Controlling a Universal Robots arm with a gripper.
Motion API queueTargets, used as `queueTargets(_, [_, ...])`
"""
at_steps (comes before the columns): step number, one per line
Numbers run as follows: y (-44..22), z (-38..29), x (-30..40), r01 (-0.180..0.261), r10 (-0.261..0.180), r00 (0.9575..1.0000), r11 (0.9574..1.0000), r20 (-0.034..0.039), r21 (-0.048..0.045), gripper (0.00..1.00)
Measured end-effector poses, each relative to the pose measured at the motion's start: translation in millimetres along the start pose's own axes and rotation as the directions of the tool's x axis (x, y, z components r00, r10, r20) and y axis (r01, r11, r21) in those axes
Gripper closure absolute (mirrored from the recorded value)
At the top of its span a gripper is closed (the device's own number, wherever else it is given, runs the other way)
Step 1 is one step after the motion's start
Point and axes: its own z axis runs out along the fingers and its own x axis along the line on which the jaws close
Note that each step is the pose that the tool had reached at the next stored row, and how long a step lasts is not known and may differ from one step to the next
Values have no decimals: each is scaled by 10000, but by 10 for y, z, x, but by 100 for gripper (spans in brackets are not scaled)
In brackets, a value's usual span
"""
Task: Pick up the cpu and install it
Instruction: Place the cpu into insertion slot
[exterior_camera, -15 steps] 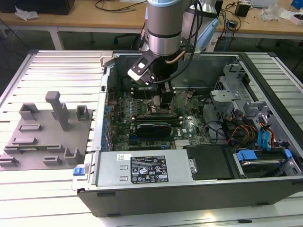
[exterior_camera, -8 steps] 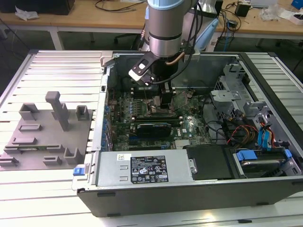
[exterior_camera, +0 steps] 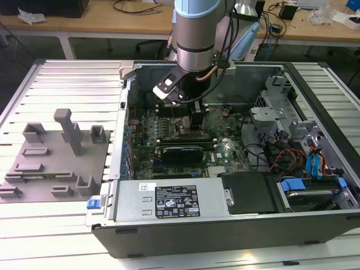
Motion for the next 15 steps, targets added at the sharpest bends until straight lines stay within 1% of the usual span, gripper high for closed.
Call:
queueTargets(3, [0, 19, 16, 1, -1, 10000, 10000, 1, 2, 45])
queueTargets(5, [0, 29, 38, 2, -2, 10000, 10000, 1, 2, 45])
queueTargets(6, [-2, 44, 45, -2, 2, 10000, 10000, 3, 2, 45])
queueTargets(9, [-7, 98, 60, -39, 39, 10000, 10000, 79, 47, 45])
queueTargets(15, [-12, 140, 70, -43, 42, 10000, 10000, 85, 50, 45])
